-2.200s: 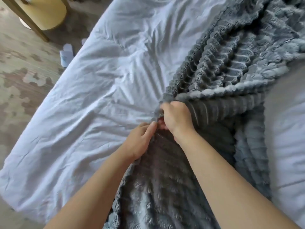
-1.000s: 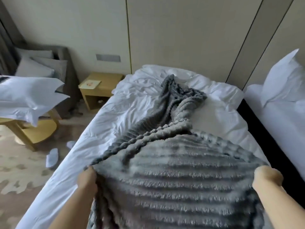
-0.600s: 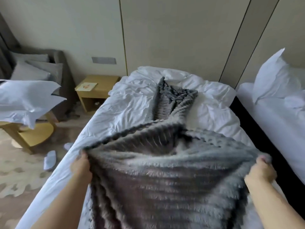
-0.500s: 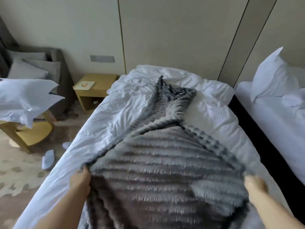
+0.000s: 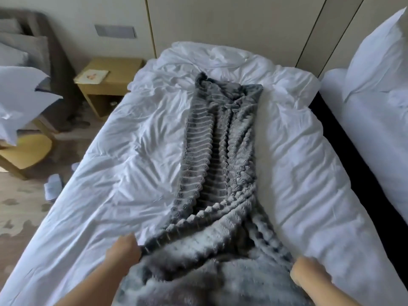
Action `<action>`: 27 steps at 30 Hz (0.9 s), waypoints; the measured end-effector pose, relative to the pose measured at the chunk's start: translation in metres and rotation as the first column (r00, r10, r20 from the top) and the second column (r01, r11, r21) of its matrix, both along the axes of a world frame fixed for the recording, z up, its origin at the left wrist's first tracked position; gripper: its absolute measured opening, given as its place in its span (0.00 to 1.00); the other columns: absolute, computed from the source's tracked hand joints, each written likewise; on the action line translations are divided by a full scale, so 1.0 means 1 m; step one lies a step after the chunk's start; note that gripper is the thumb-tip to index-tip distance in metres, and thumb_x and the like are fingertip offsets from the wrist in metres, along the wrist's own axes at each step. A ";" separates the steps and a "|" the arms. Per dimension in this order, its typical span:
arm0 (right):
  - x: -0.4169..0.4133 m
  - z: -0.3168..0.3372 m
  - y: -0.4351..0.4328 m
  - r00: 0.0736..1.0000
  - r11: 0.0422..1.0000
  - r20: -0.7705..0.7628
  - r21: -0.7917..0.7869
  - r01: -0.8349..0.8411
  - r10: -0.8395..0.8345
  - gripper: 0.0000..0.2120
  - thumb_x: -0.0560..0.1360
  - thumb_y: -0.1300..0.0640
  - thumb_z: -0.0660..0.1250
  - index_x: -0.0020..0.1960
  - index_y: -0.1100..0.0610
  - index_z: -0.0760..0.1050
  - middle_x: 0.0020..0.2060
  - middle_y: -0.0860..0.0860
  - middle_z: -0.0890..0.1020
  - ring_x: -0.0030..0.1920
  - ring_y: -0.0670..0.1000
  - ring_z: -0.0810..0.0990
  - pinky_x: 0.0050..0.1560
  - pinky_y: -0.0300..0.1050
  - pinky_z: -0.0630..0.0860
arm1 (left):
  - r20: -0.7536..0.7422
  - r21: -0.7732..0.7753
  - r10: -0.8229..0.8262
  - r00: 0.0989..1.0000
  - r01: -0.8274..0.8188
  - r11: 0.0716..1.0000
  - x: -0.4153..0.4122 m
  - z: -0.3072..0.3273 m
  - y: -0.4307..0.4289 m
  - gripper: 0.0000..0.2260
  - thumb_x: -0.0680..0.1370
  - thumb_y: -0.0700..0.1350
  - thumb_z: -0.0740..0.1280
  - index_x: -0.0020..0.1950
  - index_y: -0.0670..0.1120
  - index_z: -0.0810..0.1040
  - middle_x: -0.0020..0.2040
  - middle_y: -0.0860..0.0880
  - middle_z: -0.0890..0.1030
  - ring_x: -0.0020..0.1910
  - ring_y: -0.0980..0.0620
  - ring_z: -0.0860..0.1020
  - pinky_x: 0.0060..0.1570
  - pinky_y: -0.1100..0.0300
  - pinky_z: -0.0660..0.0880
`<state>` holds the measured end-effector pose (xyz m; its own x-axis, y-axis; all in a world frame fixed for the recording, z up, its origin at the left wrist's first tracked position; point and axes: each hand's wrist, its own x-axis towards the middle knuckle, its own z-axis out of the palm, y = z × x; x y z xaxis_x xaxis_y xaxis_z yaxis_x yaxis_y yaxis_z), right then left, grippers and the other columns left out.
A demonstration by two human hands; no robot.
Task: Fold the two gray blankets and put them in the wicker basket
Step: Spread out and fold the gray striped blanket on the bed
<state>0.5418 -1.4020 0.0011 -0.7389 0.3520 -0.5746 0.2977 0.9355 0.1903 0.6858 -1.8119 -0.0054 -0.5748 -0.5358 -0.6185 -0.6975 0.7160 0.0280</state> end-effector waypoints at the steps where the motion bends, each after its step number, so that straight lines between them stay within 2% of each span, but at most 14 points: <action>1: -0.007 -0.004 -0.010 0.998 0.997 0.010 -0.040 -0.062 0.063 0.17 0.76 0.56 0.56 0.62 0.54 0.75 0.60 0.52 0.76 0.60 0.55 0.76 0.57 0.46 0.74 | -0.108 0.061 0.061 0.992 -0.054 0.997 -0.013 -0.006 0.008 0.12 0.74 0.42 0.63 0.58 0.47 0.75 0.57 0.45 0.80 0.53 0.45 0.79 0.50 0.57 0.77; 3: -0.023 -0.008 -0.037 0.992 0.980 0.027 -0.162 -0.117 0.123 0.14 0.77 0.56 0.57 0.58 0.59 0.76 0.56 0.56 0.80 0.56 0.57 0.78 0.48 0.43 0.73 | -0.183 0.164 0.049 0.982 -0.018 0.986 -0.040 -0.016 0.026 0.14 0.75 0.40 0.62 0.59 0.49 0.76 0.58 0.45 0.79 0.54 0.45 0.79 0.47 0.60 0.74; 6: -0.058 -0.020 -0.082 0.991 0.947 -0.016 -0.292 -0.130 0.131 0.12 0.78 0.60 0.57 0.55 0.60 0.78 0.55 0.59 0.81 0.55 0.58 0.79 0.49 0.43 0.72 | -0.251 0.174 -0.061 0.966 0.107 0.979 -0.078 -0.033 0.048 0.17 0.77 0.46 0.62 0.66 0.51 0.73 0.64 0.47 0.76 0.59 0.48 0.76 0.51 0.61 0.71; 9: -0.089 -0.040 -0.117 0.993 0.886 -0.118 -0.459 -0.057 0.002 0.08 0.77 0.59 0.58 0.46 0.55 0.75 0.49 0.57 0.81 0.46 0.54 0.74 0.46 0.44 0.71 | -0.236 0.240 -0.043 0.971 0.101 0.966 -0.103 -0.063 0.057 0.28 0.77 0.51 0.63 0.76 0.51 0.59 0.72 0.47 0.68 0.67 0.47 0.70 0.61 0.56 0.69; 11: -0.110 -0.060 -0.138 0.981 0.857 -0.172 -0.516 -0.015 -0.086 0.09 0.77 0.55 0.60 0.52 0.57 0.75 0.52 0.56 0.80 0.50 0.57 0.76 0.45 0.44 0.67 | -0.155 0.279 -0.090 0.984 0.131 0.951 -0.116 -0.086 0.064 0.32 0.76 0.54 0.64 0.77 0.52 0.55 0.70 0.47 0.70 0.67 0.45 0.71 0.61 0.54 0.70; 12: -0.119 -0.070 -0.148 0.974 0.840 -0.178 -0.542 0.022 -0.141 0.14 0.77 0.51 0.60 0.57 0.59 0.73 0.55 0.58 0.79 0.53 0.59 0.77 0.46 0.45 0.67 | -0.118 0.306 -0.122 0.986 0.153 0.940 -0.118 -0.093 0.069 0.29 0.76 0.54 0.64 0.75 0.53 0.59 0.66 0.47 0.74 0.63 0.46 0.73 0.59 0.55 0.71; 14: -0.132 -0.091 -0.165 0.953 0.818 -0.128 -0.552 0.162 -0.275 0.26 0.76 0.44 0.61 0.66 0.61 0.65 0.62 0.61 0.76 0.59 0.62 0.76 0.49 0.49 0.69 | -0.114 0.391 -0.172 0.979 0.203 0.898 -0.115 -0.104 0.080 0.17 0.78 0.50 0.62 0.66 0.55 0.72 0.56 0.48 0.80 0.56 0.47 0.78 0.50 0.60 0.72; 16: -0.136 -0.109 -0.170 0.926 0.813 -0.068 -0.507 0.288 -0.370 0.33 0.74 0.43 0.63 0.69 0.62 0.58 0.65 0.61 0.72 0.60 0.63 0.75 0.51 0.51 0.70 | -0.140 0.462 -0.256 0.956 0.292 0.837 -0.104 -0.113 0.091 0.12 0.78 0.44 0.60 0.57 0.52 0.79 0.53 0.50 0.81 0.54 0.49 0.78 0.47 0.64 0.70; 18: -0.136 -0.123 -0.169 0.926 0.832 -0.034 -0.453 0.322 -0.376 0.29 0.75 0.52 0.65 0.69 0.63 0.57 0.64 0.61 0.73 0.59 0.63 0.75 0.48 0.51 0.70 | -0.137 0.482 -0.259 0.956 0.293 0.826 -0.093 -0.120 0.095 0.13 0.78 0.43 0.60 0.56 0.51 0.80 0.56 0.52 0.82 0.55 0.51 0.77 0.50 0.65 0.70; 20: -0.137 -0.133 -0.164 0.909 0.817 -0.060 -0.465 0.340 -0.412 0.24 0.76 0.59 0.62 0.68 0.65 0.58 0.64 0.63 0.73 0.59 0.64 0.75 0.51 0.52 0.72 | -0.190 0.443 -0.144 0.971 0.215 0.870 -0.092 -0.123 0.093 0.13 0.77 0.43 0.59 0.58 0.52 0.79 0.57 0.53 0.80 0.55 0.53 0.77 0.51 0.65 0.70; 22: -0.140 -0.133 -0.157 0.848 0.743 -0.107 -0.546 0.387 -0.519 0.19 0.77 0.59 0.59 0.65 0.67 0.63 0.62 0.65 0.74 0.59 0.65 0.75 0.55 0.55 0.72 | -0.275 0.391 -0.022 0.961 0.133 0.911 -0.103 -0.120 0.090 0.13 0.77 0.43 0.61 0.60 0.53 0.76 0.57 0.52 0.77 0.55 0.53 0.76 0.52 0.65 0.69; 24: -0.143 -0.122 -0.153 0.756 0.660 -0.176 -0.635 0.402 -0.630 0.18 0.77 0.57 0.59 0.62 0.67 0.68 0.60 0.65 0.76 0.58 0.65 0.75 0.56 0.54 0.71 | -0.397 0.345 0.023 0.917 0.126 0.930 -0.124 -0.113 0.090 0.15 0.77 0.47 0.64 0.63 0.53 0.74 0.59 0.52 0.73 0.57 0.53 0.75 0.56 0.64 0.69; 26: -0.142 -0.099 -0.158 0.650 0.594 -0.292 -0.743 0.308 -0.702 0.12 0.75 0.61 0.59 0.55 0.66 0.73 0.54 0.62 0.79 0.52 0.64 0.76 0.50 0.49 0.69 | -0.486 0.392 0.028 0.873 0.189 0.900 -0.149 -0.098 0.096 0.23 0.75 0.52 0.68 0.69 0.52 0.68 0.65 0.55 0.70 0.64 0.55 0.70 0.63 0.64 0.66; 27: -0.140 -0.084 -0.166 0.628 0.540 -0.308 -0.814 0.214 -0.715 0.09 0.73 0.62 0.59 0.49 0.62 0.74 0.47 0.58 0.80 0.46 0.62 0.75 0.46 0.46 0.67 | -0.521 0.447 0.049 0.852 0.224 0.866 -0.165 -0.089 0.102 0.29 0.73 0.55 0.69 0.72 0.52 0.65 0.66 0.57 0.68 0.66 0.58 0.67 0.66 0.66 0.63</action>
